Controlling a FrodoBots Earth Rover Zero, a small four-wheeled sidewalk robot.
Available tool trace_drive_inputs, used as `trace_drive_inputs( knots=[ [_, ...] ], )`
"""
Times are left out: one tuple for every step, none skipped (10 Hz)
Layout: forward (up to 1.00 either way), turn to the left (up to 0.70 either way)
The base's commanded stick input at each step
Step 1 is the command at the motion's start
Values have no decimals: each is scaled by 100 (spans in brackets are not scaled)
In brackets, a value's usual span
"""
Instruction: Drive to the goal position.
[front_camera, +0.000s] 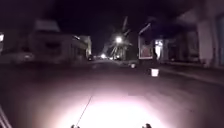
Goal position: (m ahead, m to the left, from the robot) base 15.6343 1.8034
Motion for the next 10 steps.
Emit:
trace_drive_inputs(
  knots=[
    [85,0],
    [85,0],
    [85,0],
    [85,0],
    [85,0],
    [85,0],
    [85,0],
    [85,0],
    [85,0],
    [85,0]
  ],
)
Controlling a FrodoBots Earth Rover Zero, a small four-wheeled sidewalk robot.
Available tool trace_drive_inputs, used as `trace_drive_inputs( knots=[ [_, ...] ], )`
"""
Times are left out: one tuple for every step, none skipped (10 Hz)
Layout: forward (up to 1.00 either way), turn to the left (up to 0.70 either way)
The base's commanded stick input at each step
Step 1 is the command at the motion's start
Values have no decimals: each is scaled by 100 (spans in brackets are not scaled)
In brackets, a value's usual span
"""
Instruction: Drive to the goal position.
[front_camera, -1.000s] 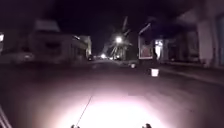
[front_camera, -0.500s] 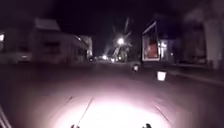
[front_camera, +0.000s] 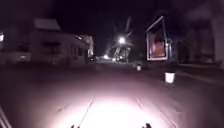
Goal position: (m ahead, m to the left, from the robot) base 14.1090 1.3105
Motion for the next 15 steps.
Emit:
trace_drive_inputs(
  knots=[
    [85,0],
    [85,0],
    [85,0],
    [85,0],
    [85,0],
    [85,0],
    [85,0],
    [85,0],
    [85,0],
    [85,0],
    [85,0],
    [85,0],
    [85,0],
    [85,-13],
    [85,-33]
  ],
)
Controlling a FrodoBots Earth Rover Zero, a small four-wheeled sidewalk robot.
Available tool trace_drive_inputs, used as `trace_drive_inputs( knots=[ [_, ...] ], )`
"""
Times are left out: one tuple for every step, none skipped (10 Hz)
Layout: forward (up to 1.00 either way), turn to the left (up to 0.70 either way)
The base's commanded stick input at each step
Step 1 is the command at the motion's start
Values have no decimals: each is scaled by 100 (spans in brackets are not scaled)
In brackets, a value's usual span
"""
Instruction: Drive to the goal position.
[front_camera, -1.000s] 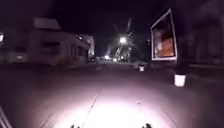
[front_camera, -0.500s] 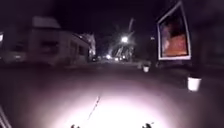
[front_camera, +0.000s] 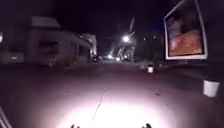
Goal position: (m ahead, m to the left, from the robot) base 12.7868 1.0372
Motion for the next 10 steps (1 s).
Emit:
trace_drive_inputs(
  knots=[
    [85,-24],
    [85,-8],
    [85,0],
    [85,0],
    [85,0],
    [85,0],
    [85,0],
    [85,0],
    [85,0],
    [85,0]
  ],
)
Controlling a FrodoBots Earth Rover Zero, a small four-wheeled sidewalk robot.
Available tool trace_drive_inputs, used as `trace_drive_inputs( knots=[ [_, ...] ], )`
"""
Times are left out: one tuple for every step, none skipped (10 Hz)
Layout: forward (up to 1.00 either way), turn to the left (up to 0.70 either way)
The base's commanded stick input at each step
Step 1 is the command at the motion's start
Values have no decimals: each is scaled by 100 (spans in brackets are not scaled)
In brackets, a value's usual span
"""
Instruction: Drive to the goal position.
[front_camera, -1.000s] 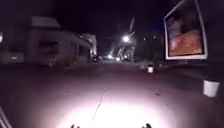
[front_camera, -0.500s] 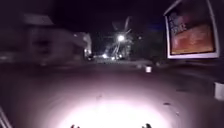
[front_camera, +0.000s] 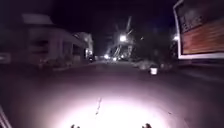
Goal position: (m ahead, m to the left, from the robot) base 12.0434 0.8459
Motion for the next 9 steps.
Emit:
trace_drive_inputs(
  knots=[
    [85,0],
    [85,0],
    [85,-17],
    [85,-34],
    [85,-34],
    [85,-34],
    [85,-24],
    [85,0],
    [85,0]
  ],
)
